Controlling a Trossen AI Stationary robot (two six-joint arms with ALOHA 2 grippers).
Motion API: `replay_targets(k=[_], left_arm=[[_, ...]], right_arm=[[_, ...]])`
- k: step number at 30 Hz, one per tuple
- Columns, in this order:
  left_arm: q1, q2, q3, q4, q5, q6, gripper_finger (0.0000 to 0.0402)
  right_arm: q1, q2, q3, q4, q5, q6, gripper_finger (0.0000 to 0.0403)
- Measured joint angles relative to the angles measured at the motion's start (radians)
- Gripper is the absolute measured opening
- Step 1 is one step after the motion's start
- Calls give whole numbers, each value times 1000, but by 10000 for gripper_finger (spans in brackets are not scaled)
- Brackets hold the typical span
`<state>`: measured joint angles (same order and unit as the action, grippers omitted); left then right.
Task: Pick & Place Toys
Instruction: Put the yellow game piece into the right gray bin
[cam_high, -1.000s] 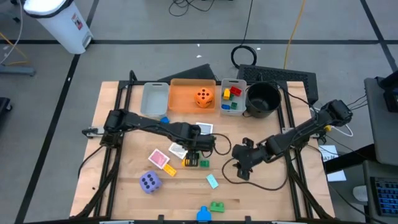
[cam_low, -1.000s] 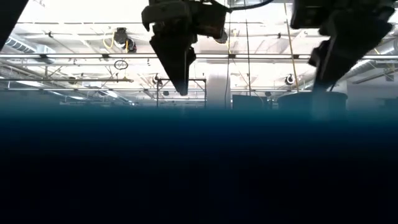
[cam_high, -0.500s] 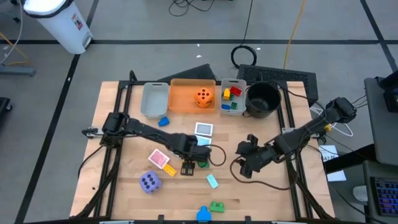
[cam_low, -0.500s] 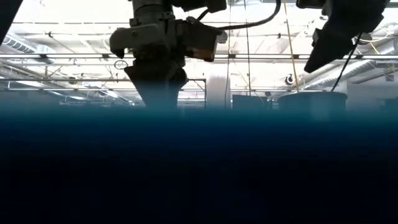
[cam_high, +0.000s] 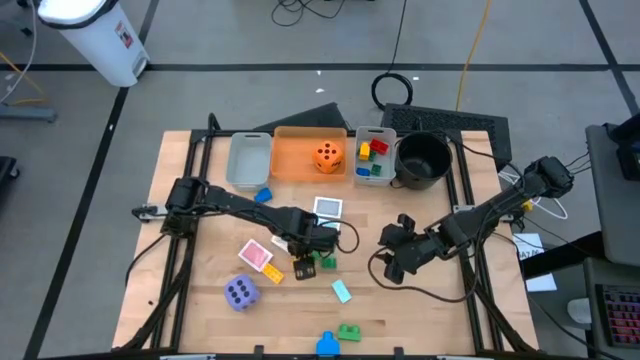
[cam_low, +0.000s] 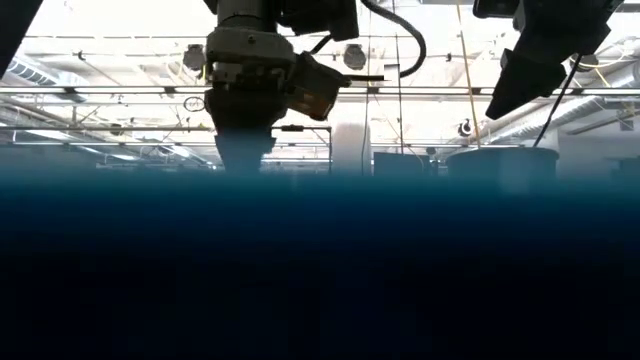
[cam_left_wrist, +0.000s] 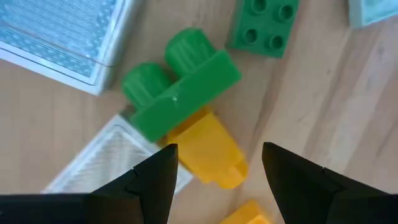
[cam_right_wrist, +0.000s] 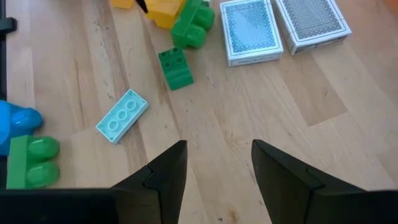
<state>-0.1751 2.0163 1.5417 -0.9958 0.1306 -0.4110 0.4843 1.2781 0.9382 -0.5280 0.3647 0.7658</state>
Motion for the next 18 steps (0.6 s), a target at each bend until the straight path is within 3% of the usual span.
replay_targets(k=[8, 18], left_arm=[[-1, 0, 0, 6, 0, -136, 241], [0, 21, -5, 5, -36, -238, 241]], right_arm=[[0, 0, -19, 17, 0, 14, 169], [0, 0, -101, 158, -3, 58, 169]])
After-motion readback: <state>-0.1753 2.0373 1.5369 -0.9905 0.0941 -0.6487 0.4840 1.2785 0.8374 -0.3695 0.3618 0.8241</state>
